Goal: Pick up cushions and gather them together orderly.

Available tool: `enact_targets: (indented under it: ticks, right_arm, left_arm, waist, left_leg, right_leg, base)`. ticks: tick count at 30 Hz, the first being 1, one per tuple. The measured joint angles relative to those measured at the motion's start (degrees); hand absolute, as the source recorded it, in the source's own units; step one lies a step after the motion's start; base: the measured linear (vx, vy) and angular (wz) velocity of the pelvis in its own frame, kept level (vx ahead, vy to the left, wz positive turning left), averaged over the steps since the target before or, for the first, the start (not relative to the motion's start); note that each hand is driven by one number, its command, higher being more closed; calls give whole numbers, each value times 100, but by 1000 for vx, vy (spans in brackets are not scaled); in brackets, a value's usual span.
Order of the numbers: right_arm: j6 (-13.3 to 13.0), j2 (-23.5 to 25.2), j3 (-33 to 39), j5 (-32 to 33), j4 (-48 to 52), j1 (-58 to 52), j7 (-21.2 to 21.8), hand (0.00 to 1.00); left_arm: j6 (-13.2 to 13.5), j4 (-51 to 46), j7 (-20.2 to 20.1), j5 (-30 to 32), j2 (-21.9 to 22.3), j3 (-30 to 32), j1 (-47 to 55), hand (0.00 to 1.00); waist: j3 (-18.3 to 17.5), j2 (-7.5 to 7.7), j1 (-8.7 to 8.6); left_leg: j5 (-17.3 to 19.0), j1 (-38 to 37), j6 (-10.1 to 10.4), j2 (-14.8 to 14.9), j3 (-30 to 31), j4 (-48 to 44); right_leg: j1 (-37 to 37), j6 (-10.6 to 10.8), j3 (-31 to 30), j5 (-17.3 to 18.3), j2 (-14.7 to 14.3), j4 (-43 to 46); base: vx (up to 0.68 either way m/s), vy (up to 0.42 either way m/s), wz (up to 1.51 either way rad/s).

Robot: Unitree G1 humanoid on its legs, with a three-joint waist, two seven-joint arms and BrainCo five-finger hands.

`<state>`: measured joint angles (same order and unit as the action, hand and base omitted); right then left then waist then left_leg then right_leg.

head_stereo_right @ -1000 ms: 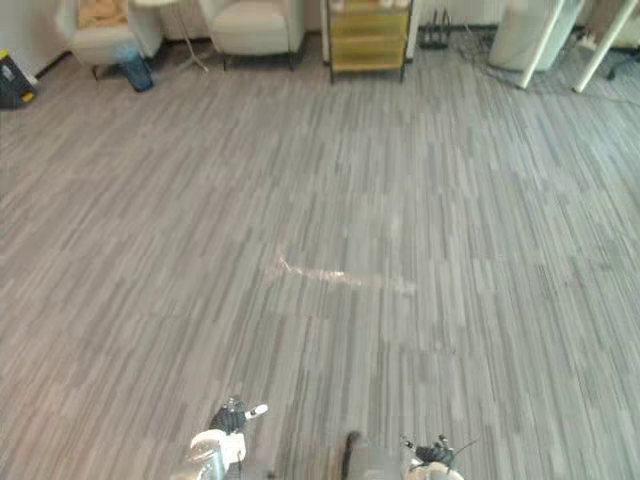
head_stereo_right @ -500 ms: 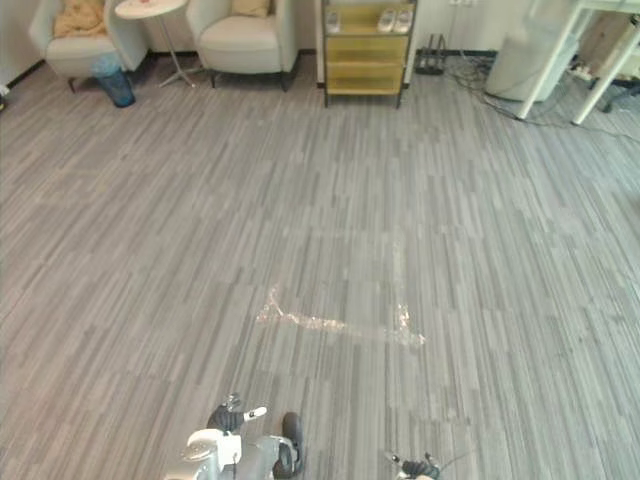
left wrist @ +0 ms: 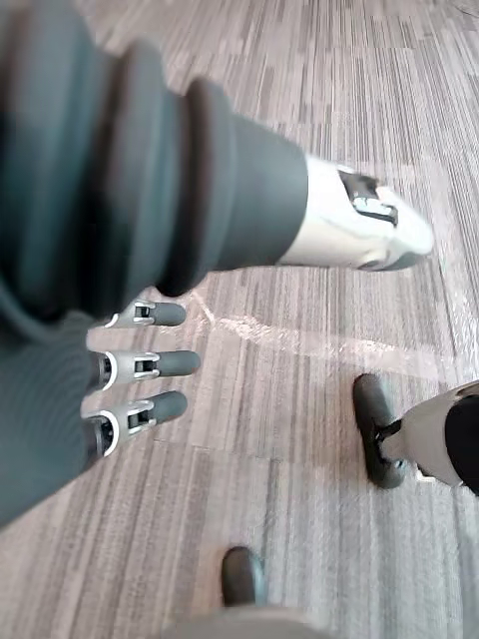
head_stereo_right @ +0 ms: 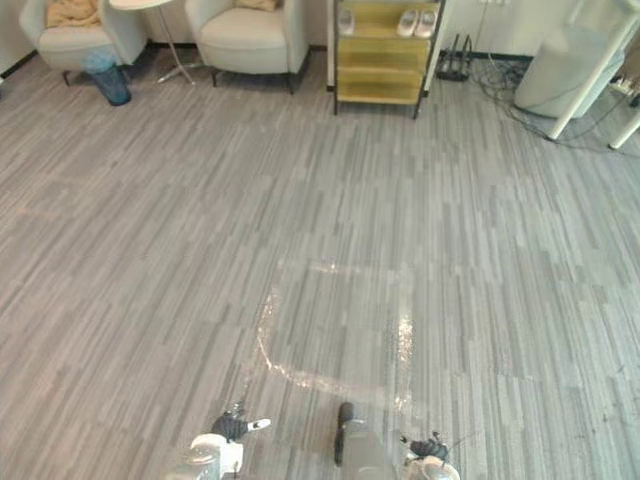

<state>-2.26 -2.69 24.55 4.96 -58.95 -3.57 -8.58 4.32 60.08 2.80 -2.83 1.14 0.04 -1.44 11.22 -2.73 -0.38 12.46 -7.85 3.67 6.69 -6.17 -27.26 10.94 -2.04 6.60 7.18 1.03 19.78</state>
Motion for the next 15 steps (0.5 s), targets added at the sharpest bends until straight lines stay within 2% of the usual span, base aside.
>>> enact_targets:
  ticks: [1,2,3,4,6,8,9,10,11,12,13,14,15]
  right_arm:
    - [4,6,-60,11,189,-150,-8,0]
    - [-3,-2,-76,10,210,-164,-10,0]
    - [-3,-34,-225,36,211,-167,-41,0]
    - [-5,-28,-293,103,222,-156,-46,0]
    - [-7,42,-328,258,325,-134,-42,0]
    - [-38,110,-286,304,430,-84,-37,0]
    - [-50,114,-274,303,422,-88,-36,0]
    - [-49,122,-264,304,411,-90,-33,0]
    - [-50,113,-215,301,389,-85,-34,0]
    - [-51,92,-212,300,368,-89,-34,0]
    - [-42,51,-213,295,202,-86,-33,0]
    - [-1,112,-239,280,145,-22,-28,0]
    - [-3,117,-238,245,159,-33,-17,0]
  left_arm:
    - [-2,-171,-75,48,117,192,37,0]
    - [-3,-267,-81,48,134,215,51,0]
    - [0,-453,-75,52,132,260,104,0]
    - [-2,-490,-74,52,117,259,122,0]
    - [2,-571,-73,49,122,237,119,0]
    - [10,-610,-71,47,161,235,120,0]
    - [19,-611,-70,46,168,229,121,0]
    - [30,-617,-71,42,167,206,121,0]
    - [32,-604,-71,41,165,148,114,0]
    - [32,-596,-69,41,160,97,117,0]
    - [40,-584,-71,41,139,46,109,0]
    - [35,-538,-72,41,51,44,76,0]
    - [30,-502,-73,42,36,42,69,0]
  waist:
    - [36,-37,1]
    - [40,-57,18]
    - [64,-57,54]
    - [64,-42,74]
    - [58,-1,115]
    - [60,5,183]
    - [60,4,191]
    - [56,4,224]
    - [39,-24,266]
    - [27,-61,283]
    - [21,-93,343]
    - [-59,99,345]
    - [-88,149,307]
  left_leg:
    - [-272,848,-116,390,46,-1959]
    - [-274,1037,-120,516,30,-2413]
    - [-239,1527,-103,769,-16,-3276]
    - [-208,1699,-96,785,-31,-3375]
    - [-112,2008,-54,726,-215,-3027]
    - [53,2084,-63,333,-554,-1502]
    - [43,2082,-50,209,-576,-1142]
    - [-90,2071,-13,-122,-520,-1]
    - [-445,2042,38,-371,-374,985]
    - [-626,1985,55,-433,-328,1337]
    - [-1381,1907,-151,-466,-184,1605]
    - [-1227,1874,-395,-685,-293,1501]
    - [-1142,1843,-430,-733,-297,1490]
  right_leg:
    - [-410,-155,167,149,-137,-114]
    - [-537,-196,215,181,-194,-155]
    - [-959,-359,220,357,-340,-330]
    - [-1139,-390,189,417,-360,-407]
    - [-1495,-398,36,506,-346,-608]
    - [-1867,-239,-199,566,-191,-801]
    - [-1926,-212,-230,581,-162,-840]
    - [-2060,-119,-363,644,-60,-957]
    - [-2159,-33,-506,695,-35,-1059]
    - [-2195,12,-568,722,-62,-1094]
    - [-2310,139,-802,874,-102,-1100]
    - [-2355,251,-968,1027,96,-1004]
    - [-2318,294,-1022,1052,166,-879]
  base:
    - [368,-257,46]
    - [447,-238,16]
    - [292,-120,-12]
    - [420,-166,-24]
    - [288,-76,-37]
    - [394,25,-51]
    - [396,75,-41]
    - [444,131,-44]
    - [444,131,-48]
    - [559,234,-66]
    - [474,233,-63]
    - [567,260,-55]
    - [477,203,-34]
